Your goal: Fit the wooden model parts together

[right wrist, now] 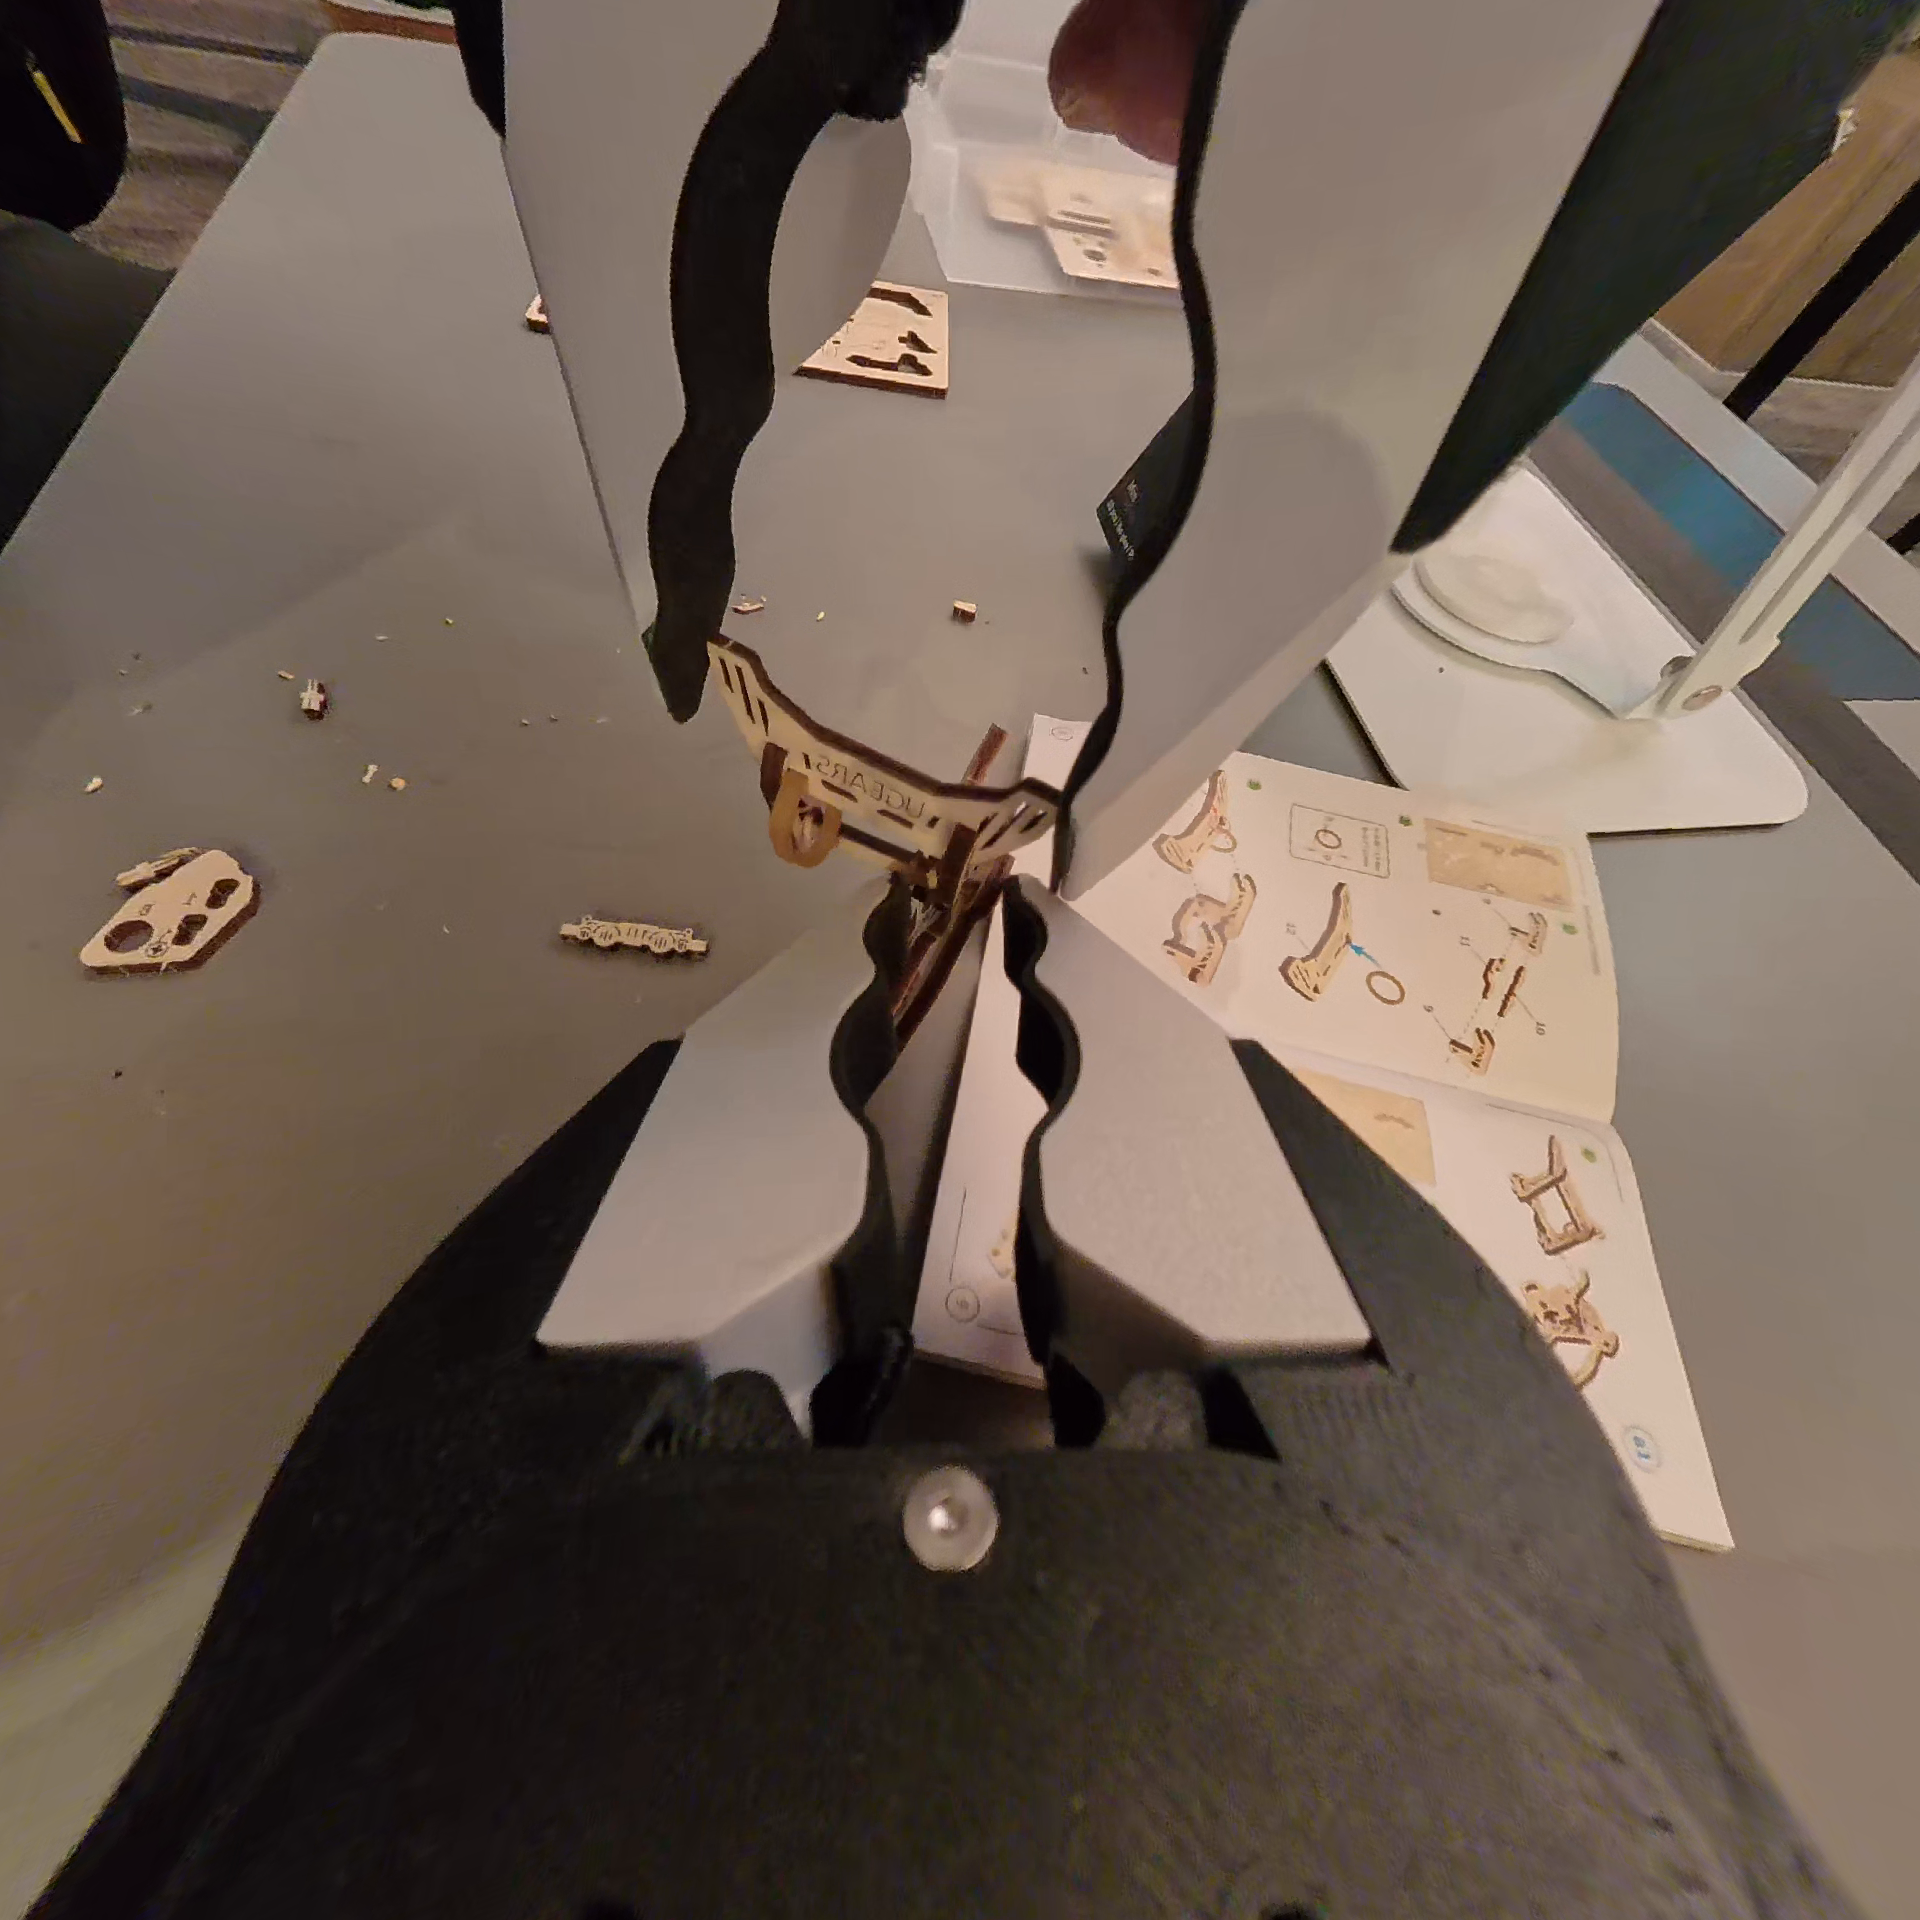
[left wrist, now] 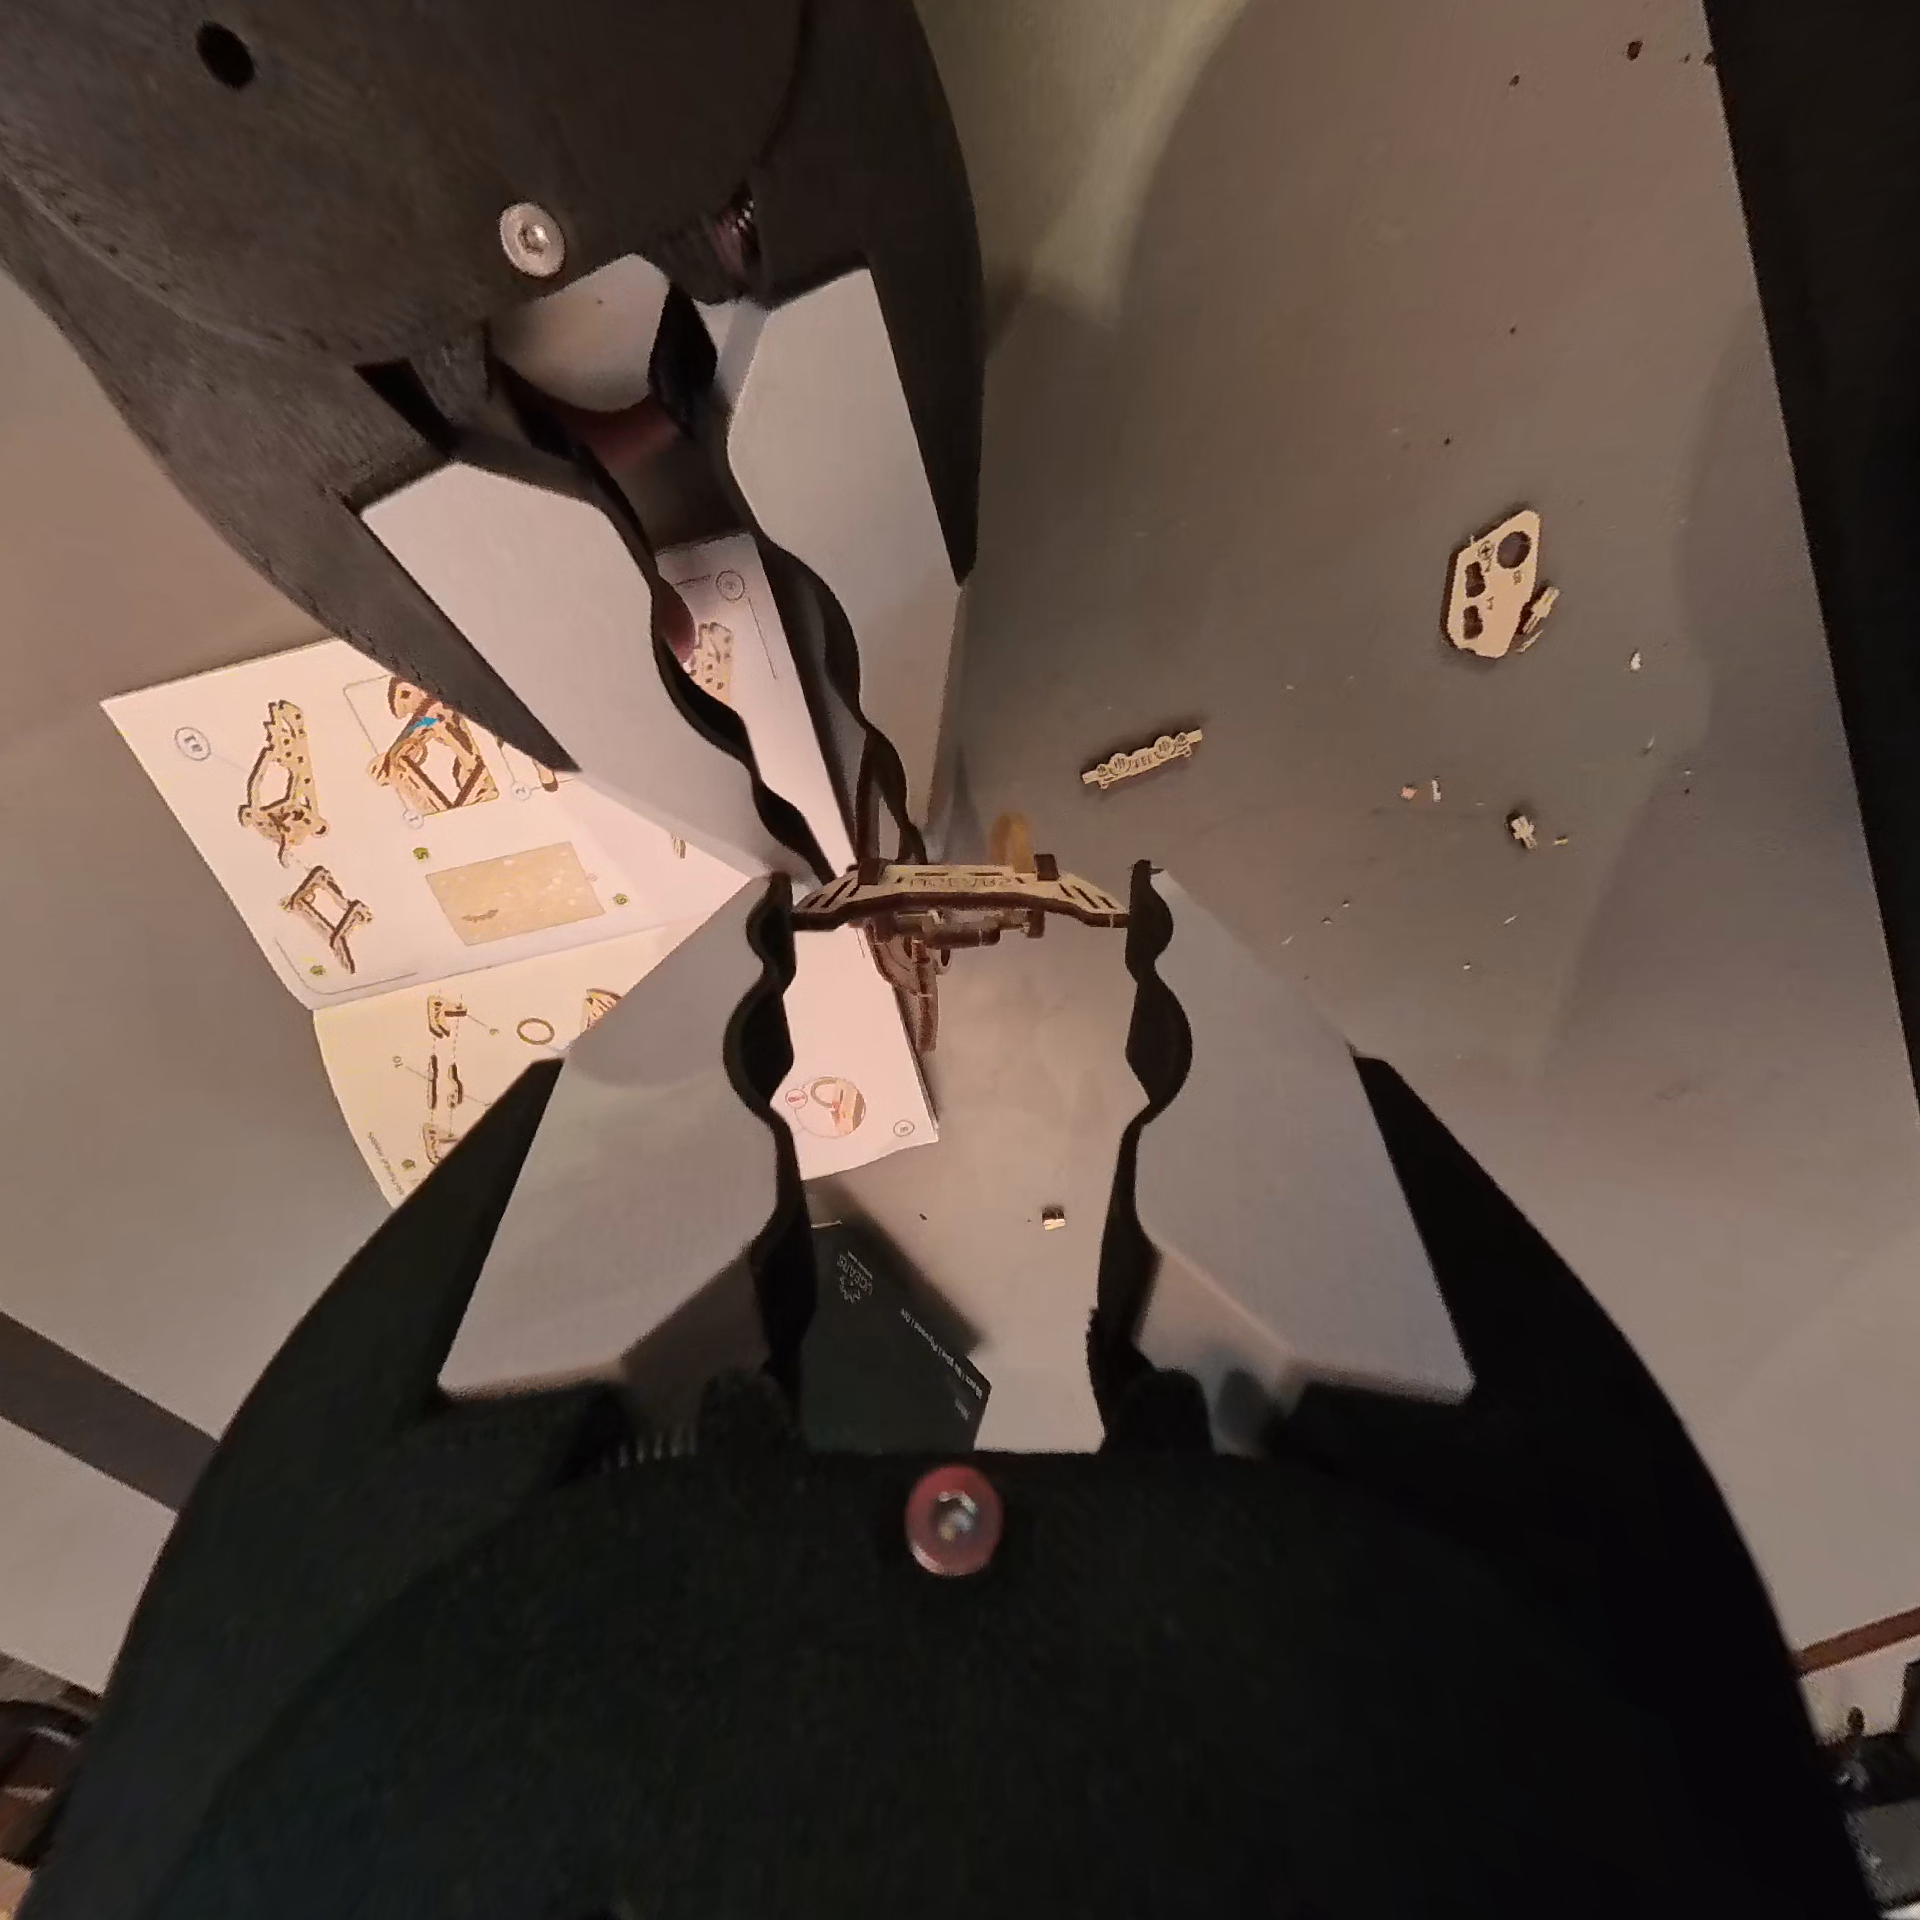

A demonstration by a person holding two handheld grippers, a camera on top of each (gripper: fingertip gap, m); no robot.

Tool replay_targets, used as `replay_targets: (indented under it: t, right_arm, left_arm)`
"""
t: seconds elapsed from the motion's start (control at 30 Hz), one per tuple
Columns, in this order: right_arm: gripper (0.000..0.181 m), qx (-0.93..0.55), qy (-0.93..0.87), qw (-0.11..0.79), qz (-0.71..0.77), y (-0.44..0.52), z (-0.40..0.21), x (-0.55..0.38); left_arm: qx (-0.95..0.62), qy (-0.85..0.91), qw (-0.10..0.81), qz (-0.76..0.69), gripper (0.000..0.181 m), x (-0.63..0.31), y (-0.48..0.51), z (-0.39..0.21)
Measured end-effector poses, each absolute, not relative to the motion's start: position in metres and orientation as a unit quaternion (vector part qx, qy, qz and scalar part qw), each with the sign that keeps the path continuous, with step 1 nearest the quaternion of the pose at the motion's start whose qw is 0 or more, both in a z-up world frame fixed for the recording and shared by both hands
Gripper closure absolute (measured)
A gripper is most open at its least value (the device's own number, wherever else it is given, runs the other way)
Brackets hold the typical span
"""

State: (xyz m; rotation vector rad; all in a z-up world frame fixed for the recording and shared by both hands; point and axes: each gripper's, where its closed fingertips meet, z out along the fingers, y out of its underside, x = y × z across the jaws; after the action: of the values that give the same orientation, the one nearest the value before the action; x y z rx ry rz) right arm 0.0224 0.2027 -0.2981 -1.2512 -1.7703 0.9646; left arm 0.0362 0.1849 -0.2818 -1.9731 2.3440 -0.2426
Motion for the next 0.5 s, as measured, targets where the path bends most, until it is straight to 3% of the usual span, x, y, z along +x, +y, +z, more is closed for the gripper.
replay_targets:
  t: [0.5]
  right_arm:
    - [0.172,-0.488,-0.691,0.378,0.376,0.2042,-0.2981,0.0222]
  left_arm:
    - [-0.627,0.774,0.023,-0.088,0.119,0.0341,0.1849,-0.2807]
